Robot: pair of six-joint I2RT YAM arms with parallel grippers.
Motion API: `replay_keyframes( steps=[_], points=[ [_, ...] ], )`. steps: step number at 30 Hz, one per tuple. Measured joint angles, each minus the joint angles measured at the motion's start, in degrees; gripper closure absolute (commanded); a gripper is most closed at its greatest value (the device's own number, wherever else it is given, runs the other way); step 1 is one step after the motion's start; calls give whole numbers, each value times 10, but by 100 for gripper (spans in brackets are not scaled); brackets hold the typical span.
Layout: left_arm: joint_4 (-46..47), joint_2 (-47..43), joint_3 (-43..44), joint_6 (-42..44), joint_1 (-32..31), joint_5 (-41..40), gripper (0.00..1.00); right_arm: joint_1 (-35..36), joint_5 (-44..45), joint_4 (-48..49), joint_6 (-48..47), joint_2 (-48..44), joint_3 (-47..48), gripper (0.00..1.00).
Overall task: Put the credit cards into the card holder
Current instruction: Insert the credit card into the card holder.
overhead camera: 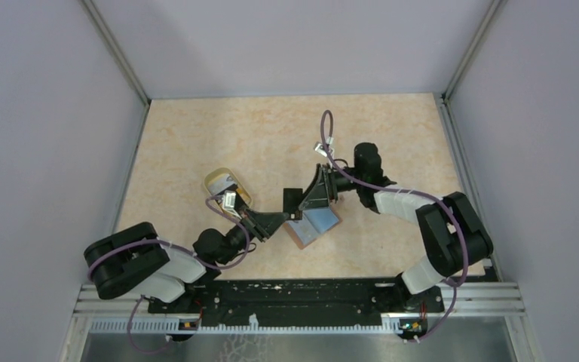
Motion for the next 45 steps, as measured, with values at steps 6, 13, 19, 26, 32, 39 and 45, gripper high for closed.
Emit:
replay_keyframes(
  steps=[6,13,19,26,32,39,45],
  points=[
    [-1,-38,-39,-39,-5,-19,100,-61,72,-331,-278,-49,94,39],
    [-61,-89,-26,-66,-134,-172,100,-97,153,-444,-392,-82,114,41],
    [-184,-54,26,-177,-220,-346,100,-99,171,-502,-403,-5,119,40],
    [-237,68,56,-309,-233,-392,100,-120,198,-494,-397,-16,120,40],
    [-247,111,85,-355,-234,-393,100,-123,231,-528,-414,16,134,38],
    [-273,149,105,-412,-234,-388,100,-119,285,-575,-441,75,159,38],
    [-289,167,111,-454,-234,-382,100,-100,315,-593,-444,108,162,38]
  ],
)
